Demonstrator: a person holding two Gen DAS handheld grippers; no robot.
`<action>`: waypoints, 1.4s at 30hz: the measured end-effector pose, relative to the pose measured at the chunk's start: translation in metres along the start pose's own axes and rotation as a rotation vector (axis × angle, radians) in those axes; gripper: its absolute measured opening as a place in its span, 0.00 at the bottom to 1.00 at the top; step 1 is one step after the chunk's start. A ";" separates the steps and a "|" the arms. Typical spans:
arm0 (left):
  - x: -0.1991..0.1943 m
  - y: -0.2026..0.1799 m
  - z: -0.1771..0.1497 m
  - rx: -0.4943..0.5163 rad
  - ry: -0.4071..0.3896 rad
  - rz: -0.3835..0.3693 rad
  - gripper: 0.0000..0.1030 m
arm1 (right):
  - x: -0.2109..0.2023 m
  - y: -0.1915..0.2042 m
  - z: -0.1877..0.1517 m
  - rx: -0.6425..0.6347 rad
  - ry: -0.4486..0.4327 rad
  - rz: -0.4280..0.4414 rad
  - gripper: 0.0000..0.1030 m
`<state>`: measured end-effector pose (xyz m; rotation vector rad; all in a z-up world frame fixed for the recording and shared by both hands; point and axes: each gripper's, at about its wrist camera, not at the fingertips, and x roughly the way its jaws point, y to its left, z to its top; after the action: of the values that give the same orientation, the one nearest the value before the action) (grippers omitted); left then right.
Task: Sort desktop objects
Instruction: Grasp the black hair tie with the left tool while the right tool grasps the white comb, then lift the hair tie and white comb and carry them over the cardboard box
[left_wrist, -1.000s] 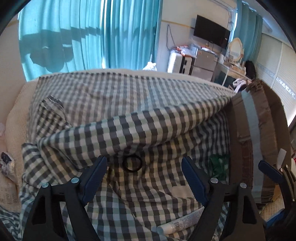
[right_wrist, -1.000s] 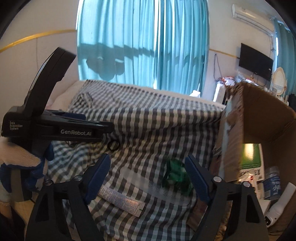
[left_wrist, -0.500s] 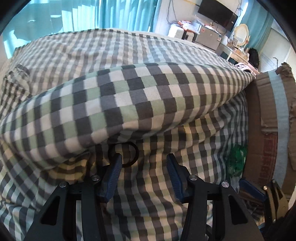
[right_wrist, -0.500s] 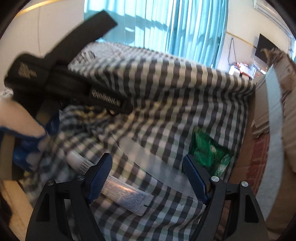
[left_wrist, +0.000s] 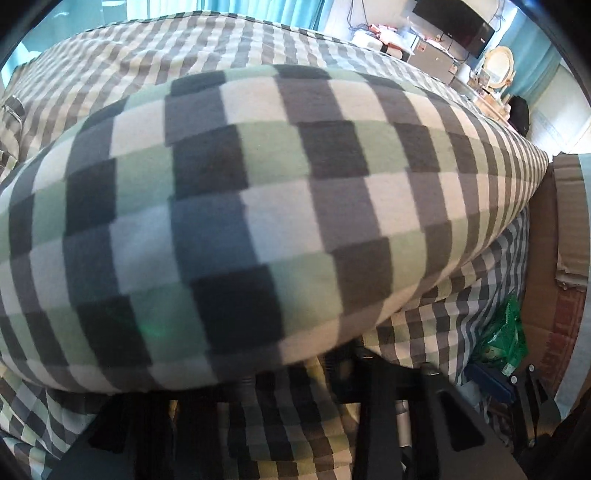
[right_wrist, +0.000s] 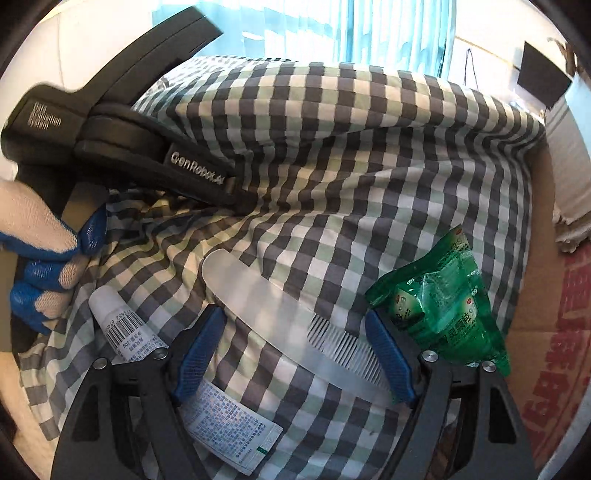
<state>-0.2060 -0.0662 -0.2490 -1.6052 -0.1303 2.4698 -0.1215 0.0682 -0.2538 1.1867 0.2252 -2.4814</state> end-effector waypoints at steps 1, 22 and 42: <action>-0.003 -0.003 -0.002 0.005 -0.002 -0.001 0.11 | -0.002 -0.002 0.000 0.008 -0.005 0.013 0.67; -0.075 -0.012 -0.027 0.119 -0.189 0.008 0.03 | -0.077 -0.019 0.004 0.099 -0.153 0.127 0.03; -0.204 -0.028 -0.033 0.124 -0.493 0.026 0.03 | -0.164 0.006 0.010 0.116 -0.387 0.131 0.03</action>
<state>-0.0918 -0.0824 -0.0750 -0.9311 -0.0233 2.7792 -0.0328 0.1039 -0.1206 0.7124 -0.1002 -2.5709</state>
